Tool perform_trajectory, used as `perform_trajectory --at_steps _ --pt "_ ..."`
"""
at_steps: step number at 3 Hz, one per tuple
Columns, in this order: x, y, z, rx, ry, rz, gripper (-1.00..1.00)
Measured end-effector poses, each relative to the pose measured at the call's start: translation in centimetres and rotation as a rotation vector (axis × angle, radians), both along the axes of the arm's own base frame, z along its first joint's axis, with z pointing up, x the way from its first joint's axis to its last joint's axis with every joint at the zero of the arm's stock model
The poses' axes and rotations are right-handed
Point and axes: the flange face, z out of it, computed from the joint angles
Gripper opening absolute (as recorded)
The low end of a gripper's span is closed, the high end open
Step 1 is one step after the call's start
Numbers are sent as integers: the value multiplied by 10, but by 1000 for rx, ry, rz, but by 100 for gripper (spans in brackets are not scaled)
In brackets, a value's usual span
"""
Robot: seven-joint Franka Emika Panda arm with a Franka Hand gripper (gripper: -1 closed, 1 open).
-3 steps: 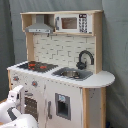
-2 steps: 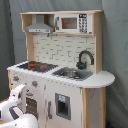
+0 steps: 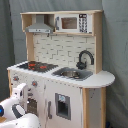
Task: Play with the kitchen
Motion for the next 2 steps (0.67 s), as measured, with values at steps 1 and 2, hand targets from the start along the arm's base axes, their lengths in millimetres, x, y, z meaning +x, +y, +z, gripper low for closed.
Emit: perform_trajectory --at_steps 1,2 --pt "0 0 0 0 0 1 -100" --pt "-25 8 8 -26 5 12 -100"
